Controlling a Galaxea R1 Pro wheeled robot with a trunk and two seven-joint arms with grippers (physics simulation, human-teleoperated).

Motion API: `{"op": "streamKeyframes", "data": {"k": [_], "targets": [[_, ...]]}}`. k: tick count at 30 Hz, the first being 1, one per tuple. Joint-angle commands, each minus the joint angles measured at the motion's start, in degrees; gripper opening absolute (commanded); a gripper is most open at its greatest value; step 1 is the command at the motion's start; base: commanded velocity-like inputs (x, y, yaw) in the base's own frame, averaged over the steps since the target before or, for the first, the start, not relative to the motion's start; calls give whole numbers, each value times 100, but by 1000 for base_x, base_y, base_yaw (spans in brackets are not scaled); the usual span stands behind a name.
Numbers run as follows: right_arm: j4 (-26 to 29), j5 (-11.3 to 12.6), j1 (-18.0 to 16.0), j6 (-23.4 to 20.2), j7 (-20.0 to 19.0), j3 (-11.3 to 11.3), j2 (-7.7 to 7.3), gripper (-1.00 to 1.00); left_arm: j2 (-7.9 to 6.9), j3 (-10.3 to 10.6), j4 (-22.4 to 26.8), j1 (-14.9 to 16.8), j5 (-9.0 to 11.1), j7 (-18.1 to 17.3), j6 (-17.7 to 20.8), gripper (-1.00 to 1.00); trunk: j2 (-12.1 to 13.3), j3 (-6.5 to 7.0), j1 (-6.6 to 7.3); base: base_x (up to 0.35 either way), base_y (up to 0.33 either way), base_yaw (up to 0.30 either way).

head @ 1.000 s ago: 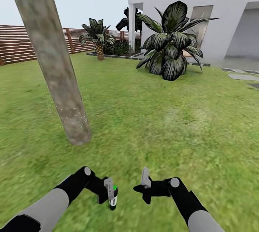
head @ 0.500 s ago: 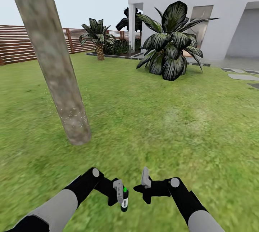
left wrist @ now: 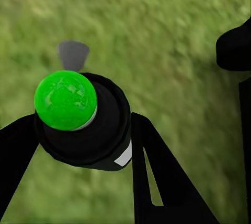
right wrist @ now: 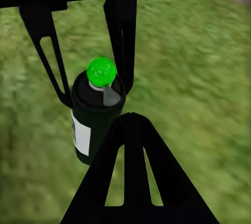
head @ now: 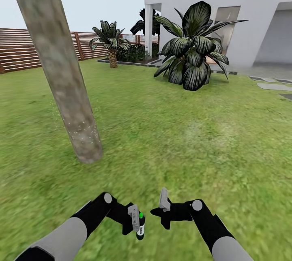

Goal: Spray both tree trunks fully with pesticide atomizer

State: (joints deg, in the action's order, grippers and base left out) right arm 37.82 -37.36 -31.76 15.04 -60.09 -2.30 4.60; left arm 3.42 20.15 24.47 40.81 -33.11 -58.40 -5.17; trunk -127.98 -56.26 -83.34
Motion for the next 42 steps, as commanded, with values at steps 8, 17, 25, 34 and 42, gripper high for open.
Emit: {"op": "streamKeyframes", "data": {"k": [8, 17, 25, 34, 42], "targets": [[6, -44, -4, 26, -20, -25, 6, -100, 14, -7, 15, -3, -40, 22, -54, -100, -2, -5, 1, 0, 0, 0], [6, -44, 2, 26, -20, -25, 6, -100, 132, -11, 24, -3, 0, 399, -54, -100, -2, -5, 1, 0, 0, 0], [6, -44, -1, 26, -20, -25, 6, -100, 209, -11, -3, -7, -11, 429, -63, -100, -2, -5, 1, 0, 0, 0], [6, -44, -4, 26, -20, -25, 6, -100, 281, -11, -10, -12, -20, 409, -63, -100, -2, -5, 1, 0, 0, 0], [6, -44, -3, 26, -20, -25, 6, -100, 277, -11, -12, -12, -20, 409, -63, -100, -2, -5, 1, 0, 0, 0]]}}
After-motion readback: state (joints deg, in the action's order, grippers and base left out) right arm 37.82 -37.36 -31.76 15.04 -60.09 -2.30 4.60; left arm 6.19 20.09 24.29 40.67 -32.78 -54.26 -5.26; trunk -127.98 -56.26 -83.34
